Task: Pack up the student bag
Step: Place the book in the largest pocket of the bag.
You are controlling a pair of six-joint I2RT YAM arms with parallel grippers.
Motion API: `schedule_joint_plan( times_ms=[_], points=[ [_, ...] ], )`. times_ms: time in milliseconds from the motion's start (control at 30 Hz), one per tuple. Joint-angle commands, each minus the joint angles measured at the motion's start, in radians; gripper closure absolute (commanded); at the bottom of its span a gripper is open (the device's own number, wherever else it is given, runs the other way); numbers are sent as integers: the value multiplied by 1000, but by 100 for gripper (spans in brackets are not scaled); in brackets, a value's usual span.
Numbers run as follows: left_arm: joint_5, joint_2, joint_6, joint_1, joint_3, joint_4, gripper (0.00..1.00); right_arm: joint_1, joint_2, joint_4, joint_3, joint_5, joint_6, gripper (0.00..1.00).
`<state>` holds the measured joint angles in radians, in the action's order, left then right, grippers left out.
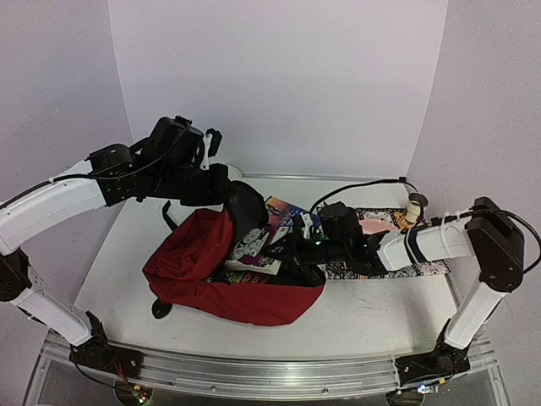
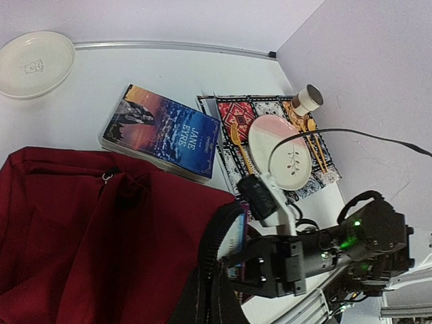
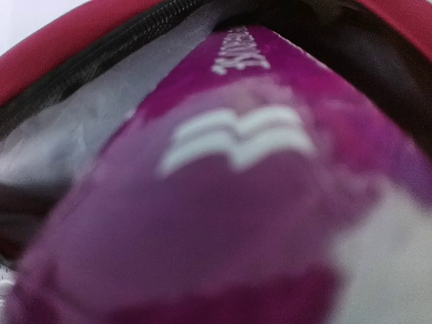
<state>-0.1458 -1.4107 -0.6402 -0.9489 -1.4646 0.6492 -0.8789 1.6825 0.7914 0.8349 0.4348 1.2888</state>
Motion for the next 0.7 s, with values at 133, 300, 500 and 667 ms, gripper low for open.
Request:
schedule_joint_plan(
  times_ms=[133,300,500,667],
  points=[
    [58,81,-43,4,24,-143,100,-30,155,116,201,-74,36,100],
    [64,93,-43,4,36,-151,100,-58,240,-21,312,-142,-9,93],
    [36,116,-46,5,65,-152,100,-76,296,-185,422,-144,-86,54],
    [22,125,-50,4,91,-153,100,-81,262,-330,421,-156,-149,33]
  ],
)
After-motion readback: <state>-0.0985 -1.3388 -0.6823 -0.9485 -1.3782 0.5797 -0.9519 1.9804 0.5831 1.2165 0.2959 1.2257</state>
